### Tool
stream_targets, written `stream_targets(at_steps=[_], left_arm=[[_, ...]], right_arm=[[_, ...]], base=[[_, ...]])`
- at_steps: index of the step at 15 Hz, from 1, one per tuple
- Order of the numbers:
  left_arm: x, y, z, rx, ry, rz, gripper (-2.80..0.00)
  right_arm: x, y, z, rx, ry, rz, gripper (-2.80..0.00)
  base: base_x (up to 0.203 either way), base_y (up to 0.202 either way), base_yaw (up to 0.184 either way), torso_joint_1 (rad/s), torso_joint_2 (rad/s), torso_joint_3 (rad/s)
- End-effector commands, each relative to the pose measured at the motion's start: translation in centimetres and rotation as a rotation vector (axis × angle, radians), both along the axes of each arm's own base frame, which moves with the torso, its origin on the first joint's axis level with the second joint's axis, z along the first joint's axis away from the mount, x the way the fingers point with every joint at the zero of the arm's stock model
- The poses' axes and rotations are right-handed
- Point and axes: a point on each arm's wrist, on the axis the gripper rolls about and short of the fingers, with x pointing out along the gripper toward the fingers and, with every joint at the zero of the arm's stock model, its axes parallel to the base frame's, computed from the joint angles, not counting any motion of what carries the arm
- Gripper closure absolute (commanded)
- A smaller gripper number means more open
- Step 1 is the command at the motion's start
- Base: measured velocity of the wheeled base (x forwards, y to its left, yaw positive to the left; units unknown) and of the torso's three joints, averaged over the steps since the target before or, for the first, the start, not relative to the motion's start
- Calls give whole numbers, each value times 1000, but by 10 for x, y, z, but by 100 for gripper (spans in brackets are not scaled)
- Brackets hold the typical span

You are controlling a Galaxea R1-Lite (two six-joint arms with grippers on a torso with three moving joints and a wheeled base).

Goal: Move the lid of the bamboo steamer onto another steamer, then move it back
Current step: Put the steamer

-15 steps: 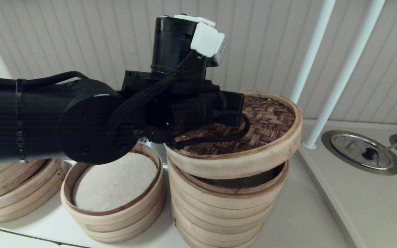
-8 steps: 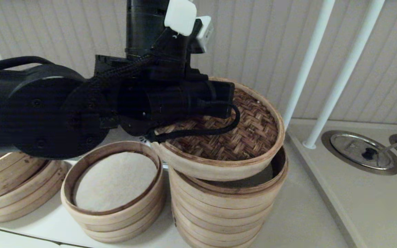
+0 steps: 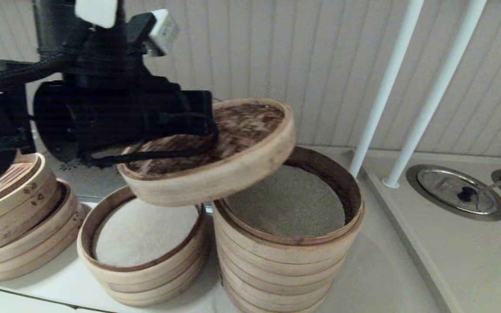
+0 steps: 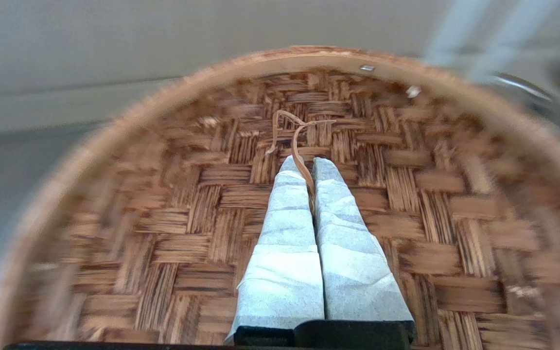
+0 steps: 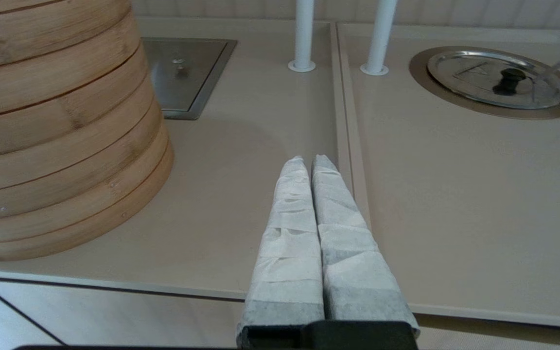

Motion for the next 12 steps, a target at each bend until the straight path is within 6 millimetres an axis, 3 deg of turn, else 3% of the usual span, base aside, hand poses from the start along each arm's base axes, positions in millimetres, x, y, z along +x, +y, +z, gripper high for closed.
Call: stream_targets(at_steps=[1, 3, 6, 12], left_arm=[[-13, 35, 12, -32, -32, 39, 0], [-13, 39, 11, -29, -30, 44, 0], [-18, 75, -1, -2, -12, 143, 0], [-22, 106, -14, 11, 20, 175, 0]], right_arm=[[0, 0, 0, 0, 3, 0, 0], [0, 0, 0, 0, 3, 0, 0], [0, 0, 0, 0, 3, 0, 0], [0, 0, 0, 0, 3, 0, 0]], base=[[0, 0, 0, 0, 0, 0], [0, 0, 0, 0, 0, 0], [0, 0, 0, 0, 0, 0], [0, 0, 0, 0, 0, 0]])
